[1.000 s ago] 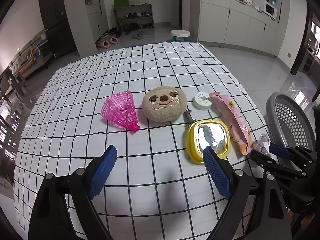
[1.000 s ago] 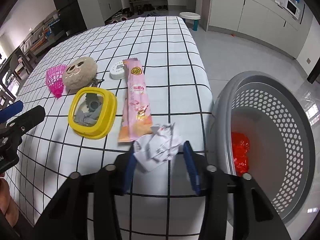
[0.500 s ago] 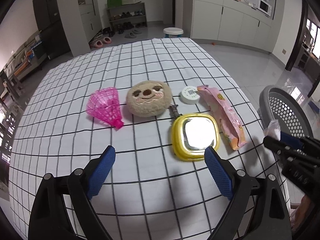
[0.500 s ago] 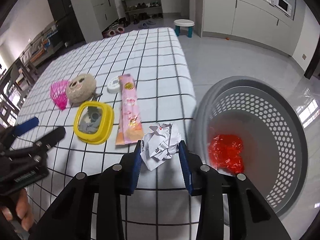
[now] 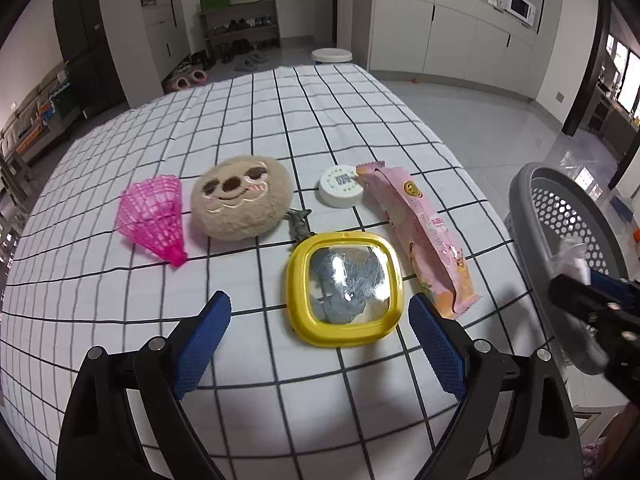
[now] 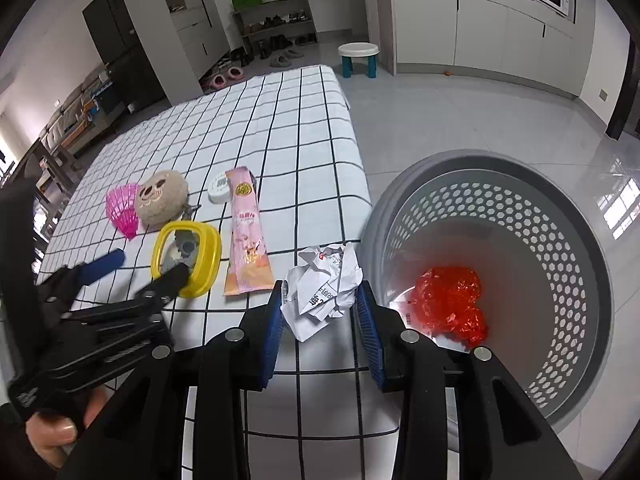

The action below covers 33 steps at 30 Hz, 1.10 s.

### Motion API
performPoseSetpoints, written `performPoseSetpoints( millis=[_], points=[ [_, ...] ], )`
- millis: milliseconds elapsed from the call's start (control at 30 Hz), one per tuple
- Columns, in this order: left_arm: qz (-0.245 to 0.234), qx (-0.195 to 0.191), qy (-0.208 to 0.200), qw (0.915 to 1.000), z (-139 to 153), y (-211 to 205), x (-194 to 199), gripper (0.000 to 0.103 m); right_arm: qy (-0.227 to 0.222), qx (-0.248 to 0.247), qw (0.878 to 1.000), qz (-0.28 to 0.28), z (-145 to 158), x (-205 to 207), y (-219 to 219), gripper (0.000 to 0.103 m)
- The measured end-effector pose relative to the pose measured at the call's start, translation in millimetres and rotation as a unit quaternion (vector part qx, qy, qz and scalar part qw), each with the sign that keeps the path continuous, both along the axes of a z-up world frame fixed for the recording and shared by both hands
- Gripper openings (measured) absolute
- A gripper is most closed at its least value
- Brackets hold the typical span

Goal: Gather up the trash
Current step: 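Lower the left gripper onto the yellow square mirror and grasp it, then carry the paper with the right gripper while the left gripper carries the mirror to the basket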

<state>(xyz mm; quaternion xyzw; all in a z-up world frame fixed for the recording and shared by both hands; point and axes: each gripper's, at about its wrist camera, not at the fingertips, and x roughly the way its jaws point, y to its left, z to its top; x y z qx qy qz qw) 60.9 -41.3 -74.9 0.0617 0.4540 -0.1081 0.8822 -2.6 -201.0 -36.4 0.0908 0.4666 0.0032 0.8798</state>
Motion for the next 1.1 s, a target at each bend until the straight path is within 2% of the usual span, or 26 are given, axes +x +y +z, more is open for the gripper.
performPoseSetpoints(
  millis=[233,300,333,367,567,1100],
  points=[
    [0.002,-0.01,0.014,0.9998,-15.2,-8.7,12.3,0.087,0.001,0.006,1.0,-0.004,1.0,-1.8,-5.8,0.035],
    [-0.002,-0.014,0.018,0.9997,-18.6,-12.3,13.5,0.079,0.001,0.006,1.0,-0.004,1.1,-1.9,-6.2,0.035],
    [-0.006,-0.016,0.024,0.9996,-20.7,-13.8,13.9,0.071,0.0,0.006,1.0,-0.004,1.4,-1.8,-7.0,0.035],
    [-0.008,-0.015,0.027,0.9995,-21.9,-14.3,13.8,0.069,0.0,0.007,1.0,-0.005,1.6,-1.6,-7.7,0.035],
    [-0.01,-0.029,0.017,0.9994,-12.9,-10.5,7.9,0.068,0.0,0.01,1.0,-0.003,2.8,-1.8,-9.3,0.035],
    [-0.033,-0.01,-0.049,0.9982,27.3,-9.6,-25.8,0.068,-0.012,0.008,1.0,-0.027,10.0,-14.2,-32.2,0.035]
  ],
)
